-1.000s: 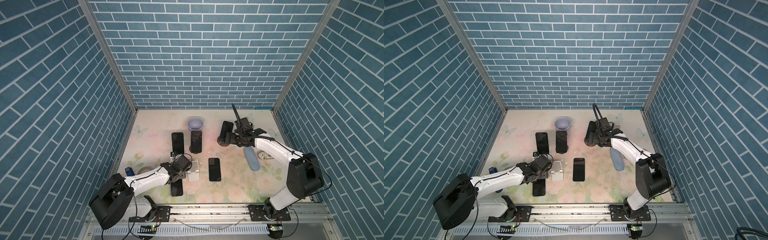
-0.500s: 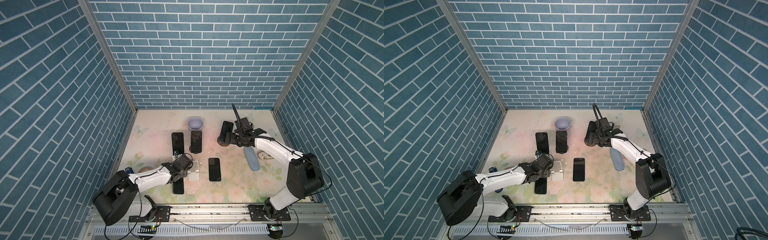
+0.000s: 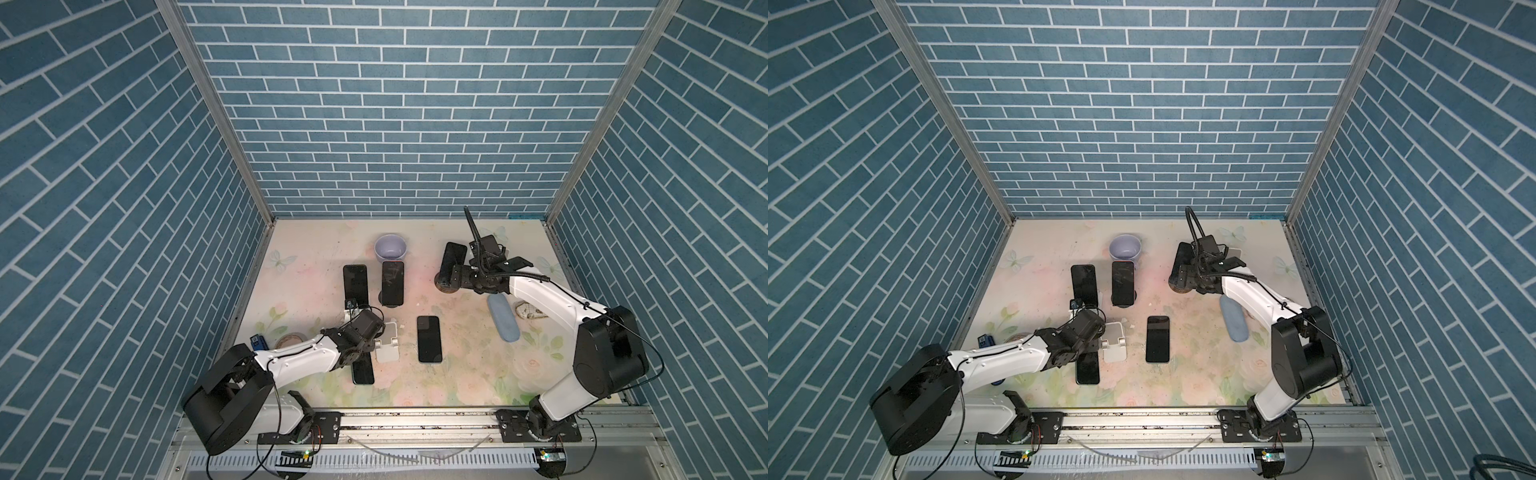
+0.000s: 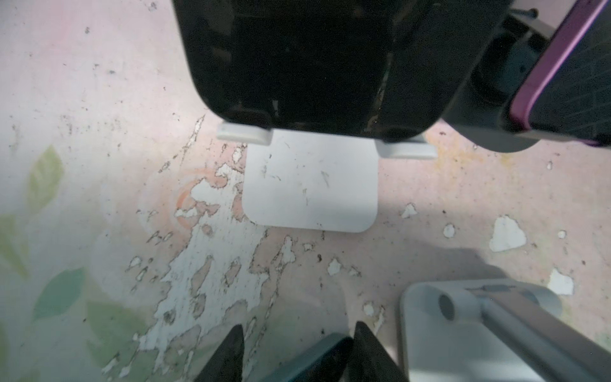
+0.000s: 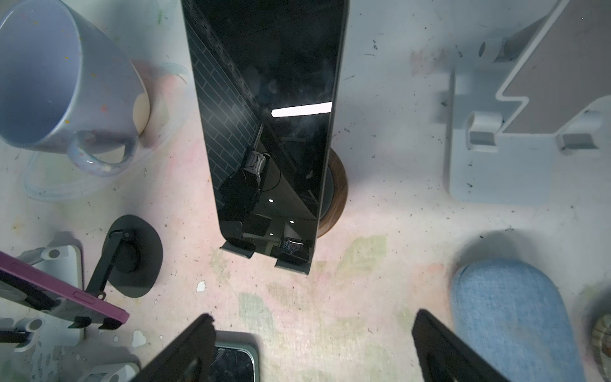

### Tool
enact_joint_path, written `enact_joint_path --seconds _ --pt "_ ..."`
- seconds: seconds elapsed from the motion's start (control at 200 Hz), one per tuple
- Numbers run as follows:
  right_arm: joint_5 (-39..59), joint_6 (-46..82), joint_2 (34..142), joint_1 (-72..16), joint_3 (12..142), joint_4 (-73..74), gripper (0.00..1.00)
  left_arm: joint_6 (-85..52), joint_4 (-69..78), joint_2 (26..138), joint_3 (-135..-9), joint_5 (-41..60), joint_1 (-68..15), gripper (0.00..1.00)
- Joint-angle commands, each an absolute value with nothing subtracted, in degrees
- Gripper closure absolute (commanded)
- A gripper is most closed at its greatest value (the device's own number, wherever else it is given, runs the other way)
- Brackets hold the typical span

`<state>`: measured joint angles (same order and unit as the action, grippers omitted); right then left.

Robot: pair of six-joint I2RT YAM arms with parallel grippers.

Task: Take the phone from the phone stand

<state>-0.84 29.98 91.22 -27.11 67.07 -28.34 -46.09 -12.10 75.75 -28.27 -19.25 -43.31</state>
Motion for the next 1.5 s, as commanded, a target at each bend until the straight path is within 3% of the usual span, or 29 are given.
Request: enact_joint_path --seconds 0.0,0.73,1.155,1.495 --pt "-1.75 29.09 89.2 -27.2 68.87 -29.64 0.06 -45.63 -16.88 76.79 -25.34 -19.27 -42.91 0.42" --pt "-2.16 29.18 88.33 -27.87 69.68 -30.91 0.06 -44.98 -14.79 73.34 -23.09 -22.03 -42.9 0.21" --pt "-2.78 29.09 89.1 -28.3 71.18 -31.9 0.06 -41.67 -13.05 74.36 -24.52 -20.57 -40.1 0.18" --pt "-2.78 28.65 89.78 -29.04 72.73 -32.62 0.06 -38.7 -18.27 67.61 -28.4 -21.7 -39.67 0.14"
